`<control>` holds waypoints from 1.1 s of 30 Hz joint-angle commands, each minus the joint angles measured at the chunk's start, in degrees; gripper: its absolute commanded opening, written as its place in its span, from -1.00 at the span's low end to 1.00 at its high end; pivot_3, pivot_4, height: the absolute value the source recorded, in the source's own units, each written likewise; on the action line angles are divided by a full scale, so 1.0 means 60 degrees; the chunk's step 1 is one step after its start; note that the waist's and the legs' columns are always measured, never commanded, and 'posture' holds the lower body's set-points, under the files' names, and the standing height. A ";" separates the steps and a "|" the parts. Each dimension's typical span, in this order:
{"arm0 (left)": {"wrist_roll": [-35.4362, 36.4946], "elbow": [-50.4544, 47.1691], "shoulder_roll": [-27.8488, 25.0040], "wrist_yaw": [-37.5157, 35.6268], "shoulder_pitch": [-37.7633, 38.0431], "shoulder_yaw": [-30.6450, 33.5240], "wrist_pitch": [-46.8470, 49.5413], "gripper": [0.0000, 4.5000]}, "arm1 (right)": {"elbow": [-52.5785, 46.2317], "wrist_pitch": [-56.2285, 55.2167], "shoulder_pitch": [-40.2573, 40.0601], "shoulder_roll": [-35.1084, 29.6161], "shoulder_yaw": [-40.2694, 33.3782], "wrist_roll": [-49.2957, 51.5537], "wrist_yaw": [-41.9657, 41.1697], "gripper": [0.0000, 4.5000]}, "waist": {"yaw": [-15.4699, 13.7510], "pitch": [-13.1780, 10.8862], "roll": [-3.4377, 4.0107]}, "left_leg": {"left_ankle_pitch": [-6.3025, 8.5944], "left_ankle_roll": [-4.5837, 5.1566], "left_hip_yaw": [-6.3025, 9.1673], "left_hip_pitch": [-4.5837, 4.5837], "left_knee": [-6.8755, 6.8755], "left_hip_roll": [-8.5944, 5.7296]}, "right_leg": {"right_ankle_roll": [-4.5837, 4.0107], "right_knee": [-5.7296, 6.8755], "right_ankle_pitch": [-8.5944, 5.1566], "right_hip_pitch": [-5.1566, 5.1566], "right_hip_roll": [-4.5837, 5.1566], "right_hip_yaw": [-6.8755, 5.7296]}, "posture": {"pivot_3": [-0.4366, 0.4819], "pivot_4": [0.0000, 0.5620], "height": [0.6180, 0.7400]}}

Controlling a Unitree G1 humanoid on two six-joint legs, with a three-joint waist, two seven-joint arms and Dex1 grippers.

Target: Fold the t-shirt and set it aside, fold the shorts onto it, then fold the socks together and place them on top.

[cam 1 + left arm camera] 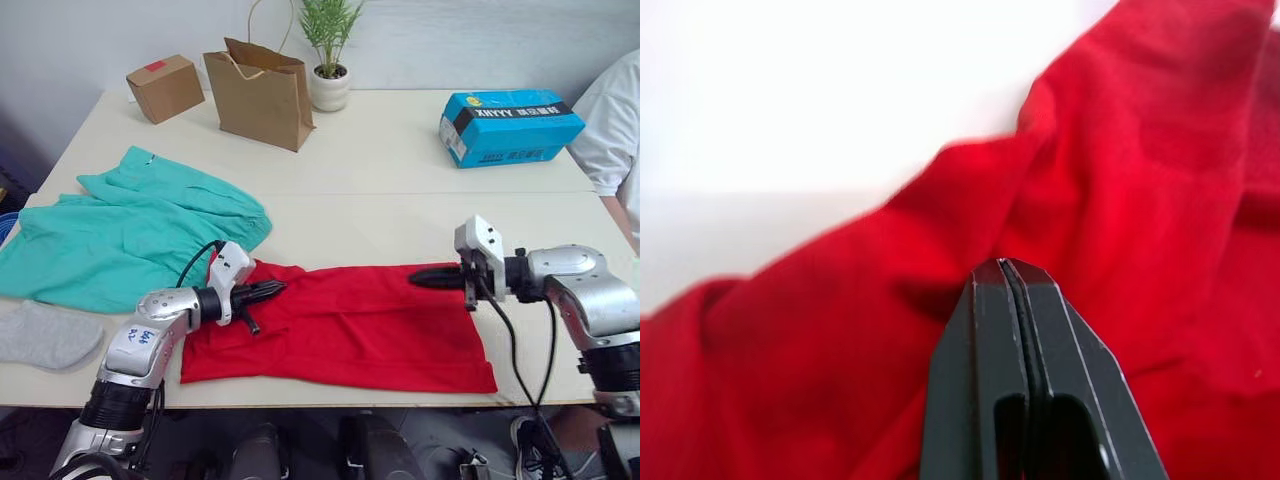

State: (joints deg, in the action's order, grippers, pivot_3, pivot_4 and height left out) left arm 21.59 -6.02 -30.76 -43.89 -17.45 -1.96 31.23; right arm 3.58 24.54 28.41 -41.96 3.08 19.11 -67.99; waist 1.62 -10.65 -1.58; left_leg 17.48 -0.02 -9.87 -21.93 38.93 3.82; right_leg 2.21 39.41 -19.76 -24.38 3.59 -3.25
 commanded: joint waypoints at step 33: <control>0.2160 -0.1120 -0.1789 -0.1633 0.0281 0.2616 0.1063 -1.00 | -0.0263 -0.3718 -0.1691 0.1887 -0.0775 0.0101 0.2545 -0.98 | 0.0079 0.0005 -0.0010 | -0.0007 -0.0023 -0.0013 0.0032 -0.0048 0.0003 | 0.0000 -0.0006 -0.0001 0.0014 -0.0004 0.0014 | -0.05 -0.47 1.00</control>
State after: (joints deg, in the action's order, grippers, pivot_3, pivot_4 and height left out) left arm 32.46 -10.00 -40.37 -50.96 -16.19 13.18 37.60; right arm 6.51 0.17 19.03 -31.28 -3.26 18.60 -53.16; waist 2.09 -10.61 -1.64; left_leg 17.41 -0.24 -9.95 -21.65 38.47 3.85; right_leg 2.20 39.31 -19.78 -24.27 3.55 -3.16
